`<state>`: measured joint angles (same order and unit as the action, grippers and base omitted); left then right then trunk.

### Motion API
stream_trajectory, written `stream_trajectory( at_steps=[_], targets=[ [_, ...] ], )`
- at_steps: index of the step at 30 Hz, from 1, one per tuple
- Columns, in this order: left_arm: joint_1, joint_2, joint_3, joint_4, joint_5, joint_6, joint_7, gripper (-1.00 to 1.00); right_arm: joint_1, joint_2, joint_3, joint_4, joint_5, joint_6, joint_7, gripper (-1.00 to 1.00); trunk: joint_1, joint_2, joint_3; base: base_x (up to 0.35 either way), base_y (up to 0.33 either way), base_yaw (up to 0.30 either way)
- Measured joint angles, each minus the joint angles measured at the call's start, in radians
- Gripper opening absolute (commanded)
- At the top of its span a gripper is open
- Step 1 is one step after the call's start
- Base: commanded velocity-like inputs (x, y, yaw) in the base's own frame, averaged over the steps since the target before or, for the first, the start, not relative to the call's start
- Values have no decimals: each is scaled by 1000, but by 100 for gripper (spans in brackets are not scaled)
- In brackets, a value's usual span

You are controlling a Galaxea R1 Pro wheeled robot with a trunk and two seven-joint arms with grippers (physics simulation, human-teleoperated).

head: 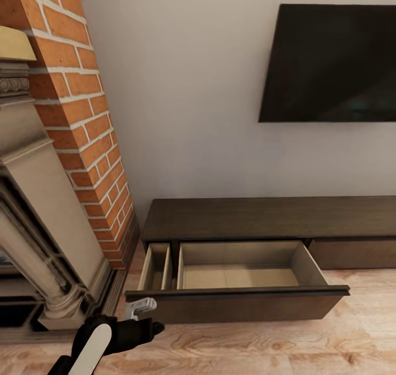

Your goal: Place each of the two pumpkins and all three candles from the living room inside a cabinet in the living room (use any cabinet), then make sure every cabinet is closed, and position the cauldron so it is next to a table in the living room.

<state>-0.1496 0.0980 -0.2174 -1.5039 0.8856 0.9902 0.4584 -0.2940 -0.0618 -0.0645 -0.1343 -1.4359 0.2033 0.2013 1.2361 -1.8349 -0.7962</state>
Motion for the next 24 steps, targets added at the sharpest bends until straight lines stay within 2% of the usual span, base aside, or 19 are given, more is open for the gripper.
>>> stream_trajectory(
  at_steps=[2,5,8,12,17,20,24],
  targets=[
    [0,-15,-14,0,-1,0,59,100,0,0,2,0,1,-26,0,100,-8,14,6,0,0,0],
    [0,-23,-47,0,-2,0,118,100,0,0,4,0,2,-42,-9,100,-19,35,16,0,0,0],
    [0,-25,-66,0,-3,0,144,100,0,0,6,-4,3,-47,-54,100,-31,56,25,0,0,0],
    [0,-25,-72,0,-10,-1,160,100,0,0,6,-13,4,-49,-101,100,-46,84,38,0,0,0],
    [0,-35,-73,0,-83,-2,217,100,0,-2,7,-15,9,-50,-110,100,-65,119,53,0,0,0],
    [0,-58,-78,1,-112,-2,228,100,0,-2,6,-16,52,-55,-121,100,-69,126,56,0,0,0],
    [0,-67,-95,1,-151,-2,232,100,0,-1,5,-16,107,-86,-157,100,-69,126,56,0,0,0]
  ],
)
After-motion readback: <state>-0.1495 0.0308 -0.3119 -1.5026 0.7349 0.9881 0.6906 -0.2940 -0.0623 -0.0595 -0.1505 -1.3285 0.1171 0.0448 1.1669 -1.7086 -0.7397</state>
